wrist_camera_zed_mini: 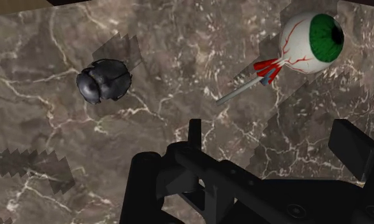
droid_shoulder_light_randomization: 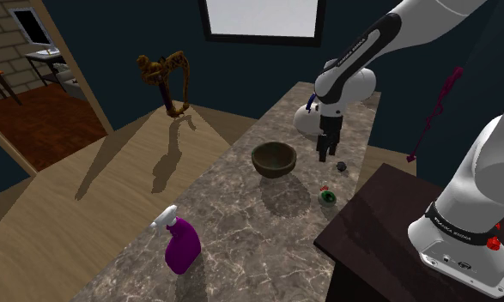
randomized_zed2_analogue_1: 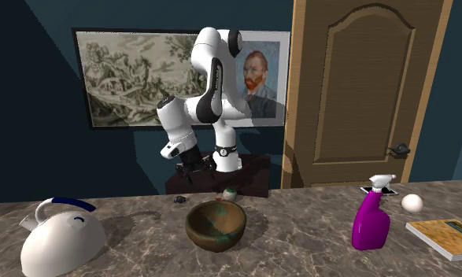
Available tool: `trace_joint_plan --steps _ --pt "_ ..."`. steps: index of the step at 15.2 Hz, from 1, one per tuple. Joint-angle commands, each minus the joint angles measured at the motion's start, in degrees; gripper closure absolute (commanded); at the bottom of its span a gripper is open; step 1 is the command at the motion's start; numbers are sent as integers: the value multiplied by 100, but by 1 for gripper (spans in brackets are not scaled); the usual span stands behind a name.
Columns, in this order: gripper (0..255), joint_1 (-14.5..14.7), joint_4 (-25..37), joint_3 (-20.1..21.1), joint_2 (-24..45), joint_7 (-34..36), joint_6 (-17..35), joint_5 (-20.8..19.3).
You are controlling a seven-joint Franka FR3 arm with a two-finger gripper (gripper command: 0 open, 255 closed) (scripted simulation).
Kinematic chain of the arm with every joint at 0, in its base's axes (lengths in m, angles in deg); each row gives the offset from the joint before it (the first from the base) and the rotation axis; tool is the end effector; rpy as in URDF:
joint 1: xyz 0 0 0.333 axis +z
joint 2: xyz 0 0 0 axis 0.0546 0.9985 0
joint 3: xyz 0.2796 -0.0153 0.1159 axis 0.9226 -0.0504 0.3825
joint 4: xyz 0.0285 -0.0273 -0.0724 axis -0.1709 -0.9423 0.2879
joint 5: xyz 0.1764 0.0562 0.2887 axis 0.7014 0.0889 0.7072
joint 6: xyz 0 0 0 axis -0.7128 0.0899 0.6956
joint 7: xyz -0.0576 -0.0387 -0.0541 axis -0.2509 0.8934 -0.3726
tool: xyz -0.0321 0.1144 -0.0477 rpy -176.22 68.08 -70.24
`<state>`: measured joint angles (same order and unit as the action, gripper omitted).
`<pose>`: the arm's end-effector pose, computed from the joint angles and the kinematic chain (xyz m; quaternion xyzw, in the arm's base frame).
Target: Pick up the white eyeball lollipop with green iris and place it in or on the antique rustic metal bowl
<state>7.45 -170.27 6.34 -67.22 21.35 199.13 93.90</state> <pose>0.3851 -0.0382 0.2571 -0.9827 -0.0675 0.1013 0.1397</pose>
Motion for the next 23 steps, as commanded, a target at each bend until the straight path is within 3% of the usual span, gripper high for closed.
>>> trace_joint_plan --steps 1,6,7,16,17,23 --pt "0 5 -2 5 19 -5 23 15" --pt "0 5 -2 5 19 -5 23 15" --pt "255 5 -2 5 19 -5 23 15" --pt "255 5 -2 5 19 -5 23 15" --pt "0 5 -2 5 19 -5 23 15" --pt "0 560 -428 527 242 1165 449 -147"
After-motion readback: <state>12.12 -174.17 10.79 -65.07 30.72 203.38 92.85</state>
